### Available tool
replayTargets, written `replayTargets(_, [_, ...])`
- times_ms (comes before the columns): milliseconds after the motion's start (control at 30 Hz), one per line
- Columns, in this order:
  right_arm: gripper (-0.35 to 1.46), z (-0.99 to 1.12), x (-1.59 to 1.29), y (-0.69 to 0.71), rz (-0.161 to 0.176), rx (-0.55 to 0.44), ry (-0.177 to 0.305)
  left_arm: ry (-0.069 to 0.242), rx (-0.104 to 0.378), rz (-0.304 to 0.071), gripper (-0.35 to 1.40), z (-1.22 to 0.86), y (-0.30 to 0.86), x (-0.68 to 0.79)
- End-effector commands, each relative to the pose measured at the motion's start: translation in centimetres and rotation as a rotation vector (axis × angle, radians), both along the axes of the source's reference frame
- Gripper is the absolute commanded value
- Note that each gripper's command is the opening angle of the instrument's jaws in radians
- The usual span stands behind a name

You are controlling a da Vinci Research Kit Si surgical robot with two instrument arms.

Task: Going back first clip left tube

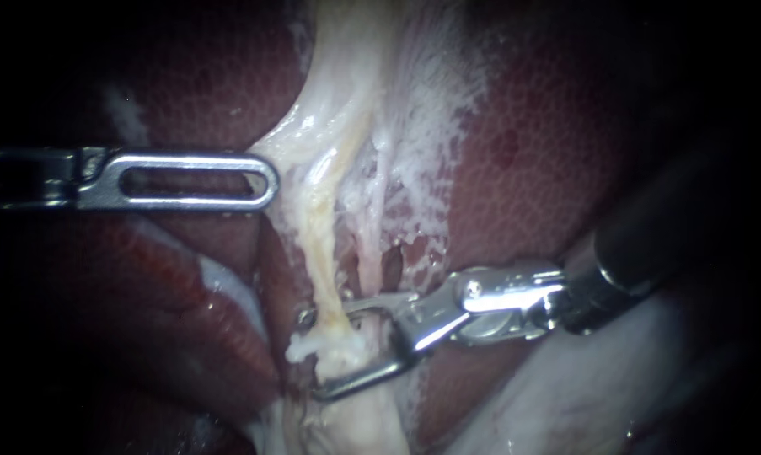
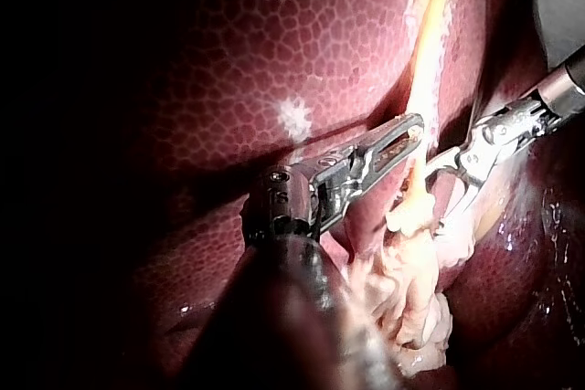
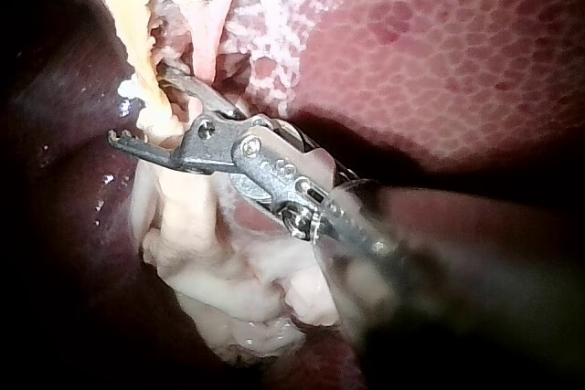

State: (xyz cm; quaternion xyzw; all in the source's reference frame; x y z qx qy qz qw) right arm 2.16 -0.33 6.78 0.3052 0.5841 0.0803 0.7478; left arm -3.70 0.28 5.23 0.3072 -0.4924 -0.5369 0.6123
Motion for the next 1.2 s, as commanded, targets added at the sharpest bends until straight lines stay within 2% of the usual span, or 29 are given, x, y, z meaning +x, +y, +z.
replayTargets(33, [0.60, -0.03, -0.05, 0.03, 0.004, 0.002, -0.002, 0.000, 0.000, 0.000, -0.35, 0.00, 0.00, 0.00])
replayTargets(133, [0.60, -0.11, -0.21, 0.12, 0.002, 0.010, 0.000, 0.000, 0.000, 0.000, -0.35, 0.00, 0.00, 0.00])
replayTargets(233, [0.60, -0.19, -0.40, 0.20, 0.020, 0.001, -0.009, 0.000, 0.000, 0.000, -0.35, 0.00, 0.00, 0.00])
replayTargets(400, [0.60, -0.30, -0.72, 0.32, 0.028, -0.005, -0.012, 0.000, 0.000, 0.001, -0.35, 0.01, 0.00, 0.00])
replayTargets(500, [0.60, -0.37, -0.94, 0.39, 0.053, -0.017, -0.027, -0.001, -0.001, 0.001, -0.35, 0.02, 0.00, 0.00])
replayTargets(700, [0.60, -0.58, -1.23, 0.64, 0.082, -0.042, -0.028, 0.000, -0.001, 0.001, -0.35, 0.02, 0.00, 0.00])
replayTargets(800, [0.60, -0.69, -1.33, 0.72, 0.092, -0.050, -0.034, 0.000, -0.002, 0.001, -0.35, 0.03, -0.01, 0.00])
replayTargets(933, [0.60, -0.77, -1.37, 0.76, 0.091, -0.061, -0.031, 0.000, -0.003, 0.001, -0.35, 0.06, -0.02, -0.01])
replayTargets(1100, [0.60, -0.76, -1.36, 0.73, 0.091, -0.063, -0.031, 0.001, -0.005, 0.000, -0.35, 0.10, -0.03, -0.02])
replayTargets(1200, [0.60, -0.76, -1.36, 0.73, 0.093, -0.064, -0.032, 0.006, -0.013, -0.005, -0.35, 0.22, -0.09, -0.08])
